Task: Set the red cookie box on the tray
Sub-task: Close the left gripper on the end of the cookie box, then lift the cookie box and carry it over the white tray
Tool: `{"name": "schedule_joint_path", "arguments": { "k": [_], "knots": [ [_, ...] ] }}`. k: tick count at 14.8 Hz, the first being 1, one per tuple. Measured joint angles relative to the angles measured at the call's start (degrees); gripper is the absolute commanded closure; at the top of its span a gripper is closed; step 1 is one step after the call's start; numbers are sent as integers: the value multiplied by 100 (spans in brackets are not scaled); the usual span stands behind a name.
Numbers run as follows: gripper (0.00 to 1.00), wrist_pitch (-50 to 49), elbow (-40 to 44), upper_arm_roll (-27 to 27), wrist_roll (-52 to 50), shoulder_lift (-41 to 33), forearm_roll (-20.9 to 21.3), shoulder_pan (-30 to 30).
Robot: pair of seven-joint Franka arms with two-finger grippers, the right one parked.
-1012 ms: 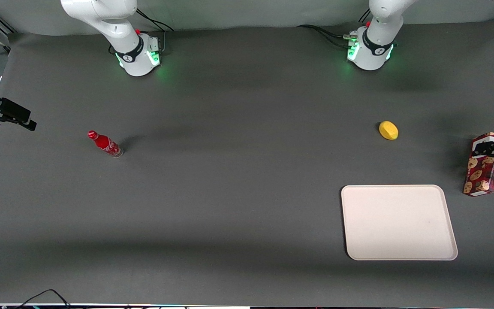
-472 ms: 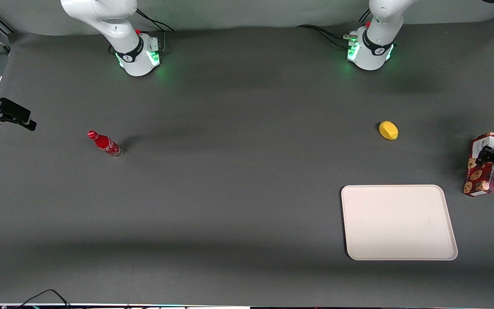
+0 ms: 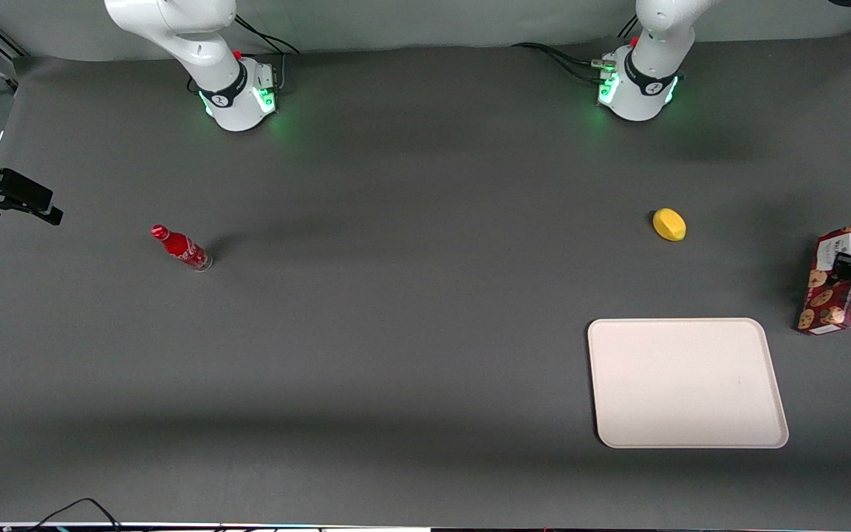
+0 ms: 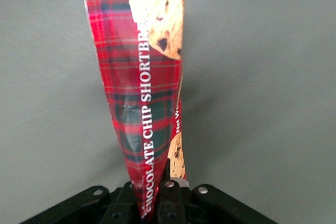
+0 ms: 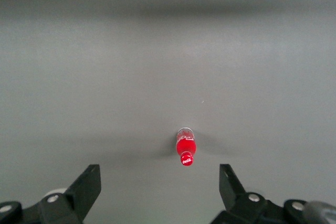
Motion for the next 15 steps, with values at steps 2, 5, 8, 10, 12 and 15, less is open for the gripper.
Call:
{"name": "schedule_joint_path", "arguments": {
  "k": [2,5,8,10,12,15],
  "knots": [
    [100,-739,399,-21,0,-283,0,-1],
    [100,-1956,841,-49,-1,-1145,2,-11],
    [100,-2988,1088,-50,0,-2047,68,-12],
    [100,-3578,1252,-44,-1,-2426,173,-11],
    [100,-3800,1296,-43,-11,-2568,189,-11],
    [100,-3808,1288,-149,-587,-2485,185,-133]
  ]
}}
